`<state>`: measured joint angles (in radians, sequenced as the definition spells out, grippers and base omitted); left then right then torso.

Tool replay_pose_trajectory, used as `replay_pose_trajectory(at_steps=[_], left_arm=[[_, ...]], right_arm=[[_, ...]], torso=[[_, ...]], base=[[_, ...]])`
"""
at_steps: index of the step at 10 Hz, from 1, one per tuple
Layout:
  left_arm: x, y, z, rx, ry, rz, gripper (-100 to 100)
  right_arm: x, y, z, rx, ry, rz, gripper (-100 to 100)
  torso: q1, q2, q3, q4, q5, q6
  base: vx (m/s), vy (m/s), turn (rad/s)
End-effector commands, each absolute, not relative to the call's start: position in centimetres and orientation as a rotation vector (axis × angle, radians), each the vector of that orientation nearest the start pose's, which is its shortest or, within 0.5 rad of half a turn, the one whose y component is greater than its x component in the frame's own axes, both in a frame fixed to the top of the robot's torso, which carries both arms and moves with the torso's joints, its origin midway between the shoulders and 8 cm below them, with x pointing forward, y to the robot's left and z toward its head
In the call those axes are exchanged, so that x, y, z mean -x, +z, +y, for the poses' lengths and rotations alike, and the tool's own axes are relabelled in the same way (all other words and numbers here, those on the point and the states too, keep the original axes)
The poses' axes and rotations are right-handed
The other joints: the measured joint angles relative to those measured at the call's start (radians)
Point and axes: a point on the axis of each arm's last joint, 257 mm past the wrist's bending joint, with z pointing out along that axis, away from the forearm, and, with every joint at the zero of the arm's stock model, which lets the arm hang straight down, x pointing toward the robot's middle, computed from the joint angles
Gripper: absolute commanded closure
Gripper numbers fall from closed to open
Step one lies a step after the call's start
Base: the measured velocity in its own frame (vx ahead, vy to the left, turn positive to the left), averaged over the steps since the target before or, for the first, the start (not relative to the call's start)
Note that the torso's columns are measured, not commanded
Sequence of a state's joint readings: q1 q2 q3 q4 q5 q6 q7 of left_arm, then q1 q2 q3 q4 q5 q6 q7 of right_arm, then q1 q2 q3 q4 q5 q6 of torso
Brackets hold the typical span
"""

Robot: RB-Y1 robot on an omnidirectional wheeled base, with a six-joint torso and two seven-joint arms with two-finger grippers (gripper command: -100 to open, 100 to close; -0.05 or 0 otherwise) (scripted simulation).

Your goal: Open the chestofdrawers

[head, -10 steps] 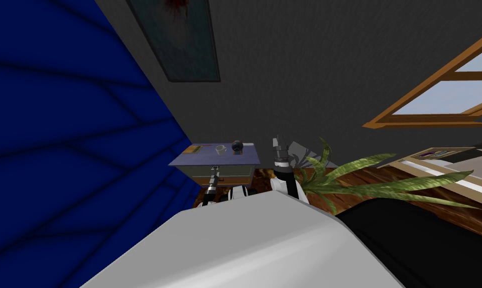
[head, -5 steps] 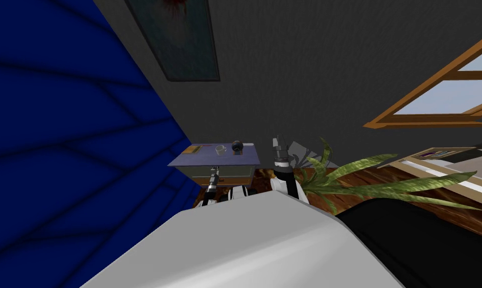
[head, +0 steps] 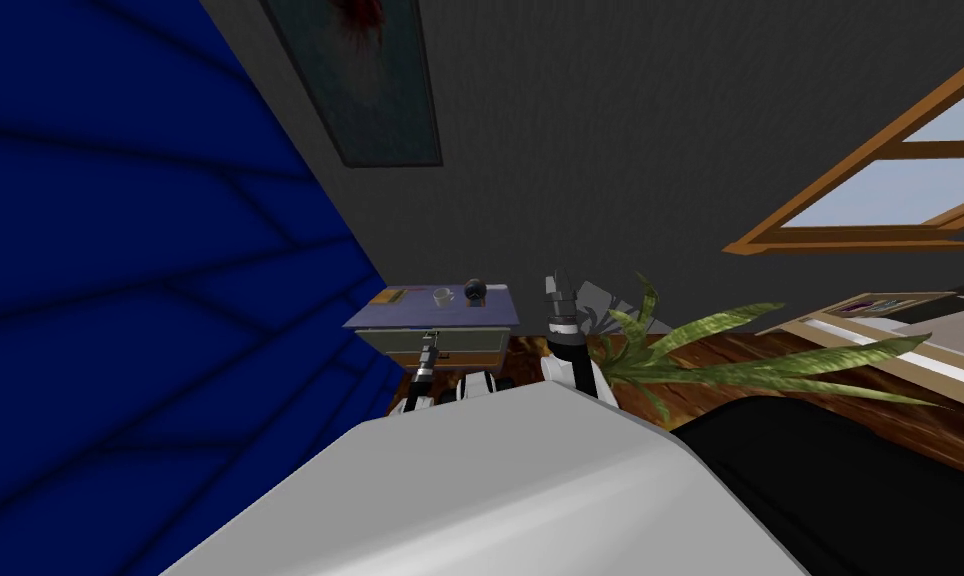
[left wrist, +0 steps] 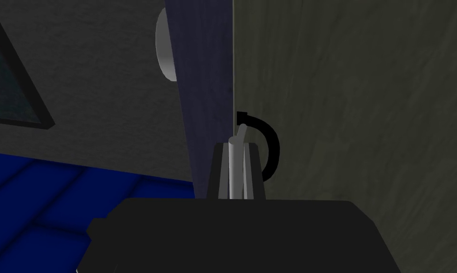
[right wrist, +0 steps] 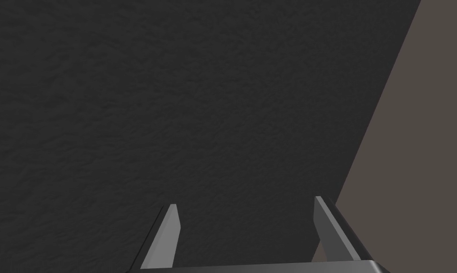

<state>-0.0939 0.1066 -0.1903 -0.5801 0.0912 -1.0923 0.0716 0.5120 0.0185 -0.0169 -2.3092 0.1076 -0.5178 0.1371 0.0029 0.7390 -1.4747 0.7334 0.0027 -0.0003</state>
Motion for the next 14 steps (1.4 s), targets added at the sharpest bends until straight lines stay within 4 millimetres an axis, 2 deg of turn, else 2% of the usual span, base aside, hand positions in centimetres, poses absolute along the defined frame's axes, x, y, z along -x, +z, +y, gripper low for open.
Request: replay_pose_trajectory(at_steps=[1,2,3,8,9,13,14], left_arm=[[-44.3,-37.6,20.3,1.043,-1.394,1.213,100],[-44.7,-37.7,20.2,1.048,-1.392,1.222,100],[-44.7,-37.0,20.2,1.03,-1.404,1.203,100],[-44.6,-37.7,18.3,1.037,-1.412,1.239,100],[-46.9,-36.0,18.2,1.02,-1.423,1.225,-100],[-50.8,-33.9,17.6,1.015,-1.426,1.229,-100],[-50.8,-33.9,17.6,1.016,-1.426,1.23,-100]], right_arm=[[-33.5,3.6,-27.3,-0.52,1.092,0.664,0],[-33.5,3.6,-27.3,-0.52,1.092,0.664,0],[-33.5,3.6,-27.3,-0.52,1.092,0.664,0],[-33.5,3.6,-27.3,-0.52,1.092,0.664,0],[-33.5,3.6,-27.3,-0.52,1.092,0.664,0],[-33.5,3.6,-27.3,-0.52,1.092,0.664,0],[-33.5,3.6,-27.3,-0.52,1.092,0.664,0]], torso=[[0.0,0.0,0.0,0.0,0.0,0.0],[-0.001,-0.002,-0.001,0.0,0.0,0.0],[-0.001,-0.004,-0.003,0.0,-0.001,0.0],[-0.001,-0.002,-0.002,0.0,-0.001,0.0],[0.0,-0.004,-0.002,-0.001,0.0,0.0],[-0.003,-0.006,-0.004,0.003,-0.003,0.0],[-0.002,-0.002,-0.002,0.004,-0.002,0.0]], base=[[-0.203,0.016,0.031],[-0.21,0.019,0.027],[-0.104,0.009,0.005],[-0.164,0.046,0.046],[-0.154,0.029,0.027],[-0.088,0.002,0.014],[-0.045,0.006,0.005]])
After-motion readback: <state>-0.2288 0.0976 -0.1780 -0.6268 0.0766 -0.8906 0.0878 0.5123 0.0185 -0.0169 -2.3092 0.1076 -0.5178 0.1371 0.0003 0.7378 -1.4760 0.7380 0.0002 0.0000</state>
